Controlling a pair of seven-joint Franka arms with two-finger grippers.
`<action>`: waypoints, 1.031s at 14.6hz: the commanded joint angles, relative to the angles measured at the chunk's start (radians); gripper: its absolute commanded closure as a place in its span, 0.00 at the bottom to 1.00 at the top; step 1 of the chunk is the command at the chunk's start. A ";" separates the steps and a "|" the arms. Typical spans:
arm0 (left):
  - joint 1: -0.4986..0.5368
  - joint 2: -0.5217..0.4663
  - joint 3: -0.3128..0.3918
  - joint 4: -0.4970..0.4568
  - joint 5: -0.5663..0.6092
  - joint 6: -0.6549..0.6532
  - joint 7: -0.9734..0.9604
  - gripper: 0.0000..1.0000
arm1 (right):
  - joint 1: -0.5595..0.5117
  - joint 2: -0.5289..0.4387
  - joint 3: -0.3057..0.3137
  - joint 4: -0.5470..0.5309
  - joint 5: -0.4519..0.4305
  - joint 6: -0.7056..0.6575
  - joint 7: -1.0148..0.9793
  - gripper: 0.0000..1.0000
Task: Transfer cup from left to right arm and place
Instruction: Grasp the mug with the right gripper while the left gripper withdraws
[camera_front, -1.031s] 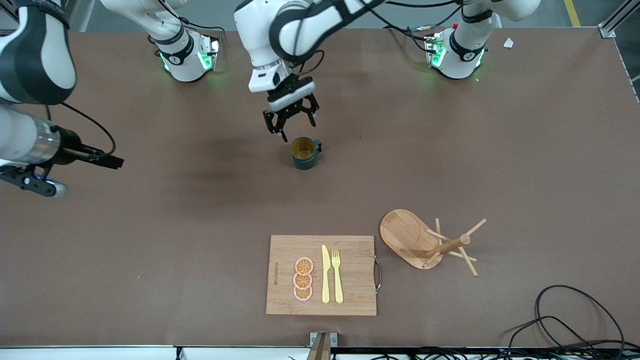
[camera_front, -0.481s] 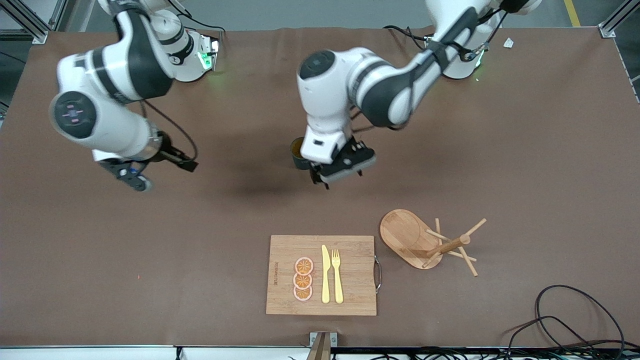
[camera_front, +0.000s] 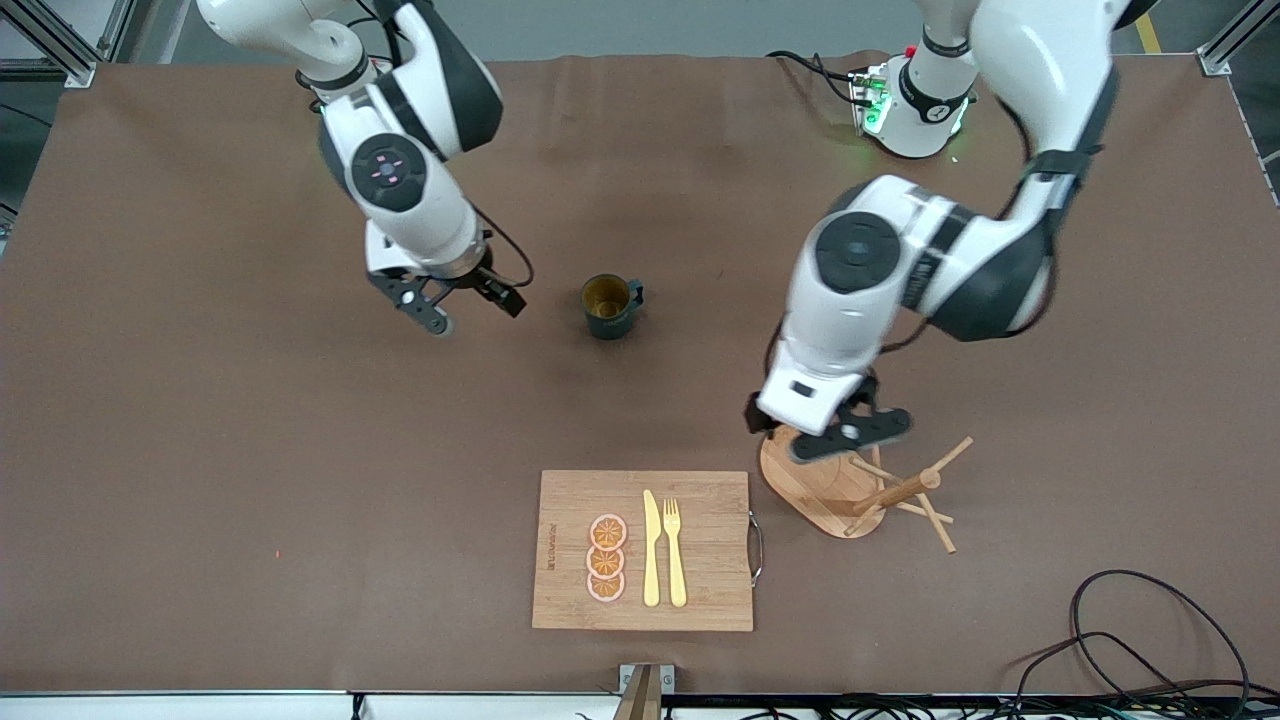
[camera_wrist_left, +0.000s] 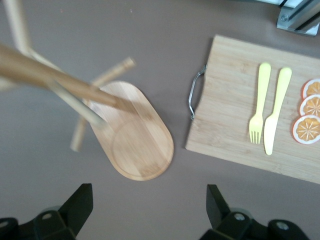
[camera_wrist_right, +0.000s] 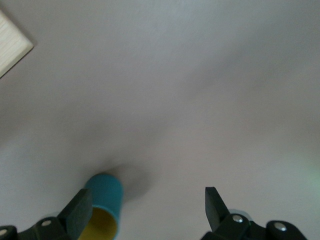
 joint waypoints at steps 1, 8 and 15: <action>0.101 -0.101 -0.009 -0.031 -0.097 -0.037 0.184 0.00 | 0.092 -0.033 -0.011 -0.106 0.006 0.147 0.169 0.00; 0.271 -0.243 -0.006 -0.042 -0.197 -0.185 0.492 0.00 | 0.181 0.083 -0.011 -0.103 0.004 0.302 0.474 0.00; 0.330 -0.469 -0.006 -0.198 -0.271 -0.310 0.518 0.00 | 0.241 0.194 -0.011 -0.074 0.004 0.374 0.545 0.10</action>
